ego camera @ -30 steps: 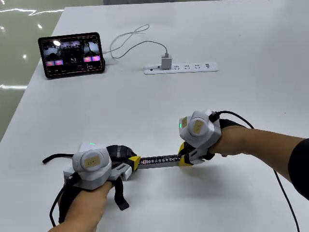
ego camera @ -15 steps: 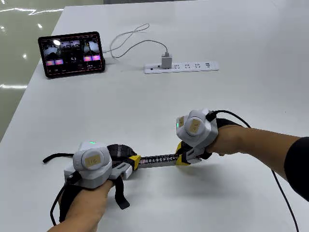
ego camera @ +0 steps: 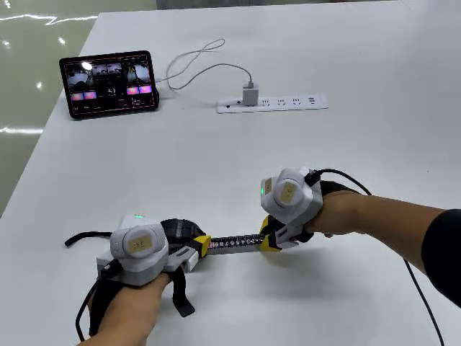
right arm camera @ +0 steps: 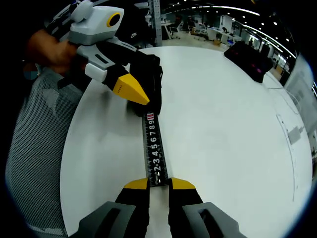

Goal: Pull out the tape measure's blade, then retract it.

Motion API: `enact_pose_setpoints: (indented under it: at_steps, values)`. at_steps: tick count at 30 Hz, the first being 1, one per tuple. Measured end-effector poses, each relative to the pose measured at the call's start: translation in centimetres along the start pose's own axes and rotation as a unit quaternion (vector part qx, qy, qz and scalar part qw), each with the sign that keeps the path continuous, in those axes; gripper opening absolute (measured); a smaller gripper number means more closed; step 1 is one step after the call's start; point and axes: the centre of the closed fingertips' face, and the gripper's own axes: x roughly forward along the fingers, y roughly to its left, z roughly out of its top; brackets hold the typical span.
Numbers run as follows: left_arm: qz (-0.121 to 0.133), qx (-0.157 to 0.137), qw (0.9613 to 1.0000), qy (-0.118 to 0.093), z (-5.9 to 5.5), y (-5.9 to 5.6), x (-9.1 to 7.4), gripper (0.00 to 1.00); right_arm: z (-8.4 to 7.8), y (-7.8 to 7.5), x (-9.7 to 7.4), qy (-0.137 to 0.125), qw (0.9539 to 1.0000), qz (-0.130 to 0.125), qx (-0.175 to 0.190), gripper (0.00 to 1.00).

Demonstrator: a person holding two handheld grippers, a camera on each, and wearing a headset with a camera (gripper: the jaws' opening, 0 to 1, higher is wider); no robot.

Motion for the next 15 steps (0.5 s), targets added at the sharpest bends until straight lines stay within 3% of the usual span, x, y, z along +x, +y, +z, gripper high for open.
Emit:
enact_pose_setpoints:
  at_steps: [15]
  values:
    - [-0.001, -0.001, 1.0000, 0.000, -0.01, 0.00, 0.01, 0.57, 0.72, 0.08, 0.39, -0.001, 1.0000, 0.001, 0.007, 0.10]
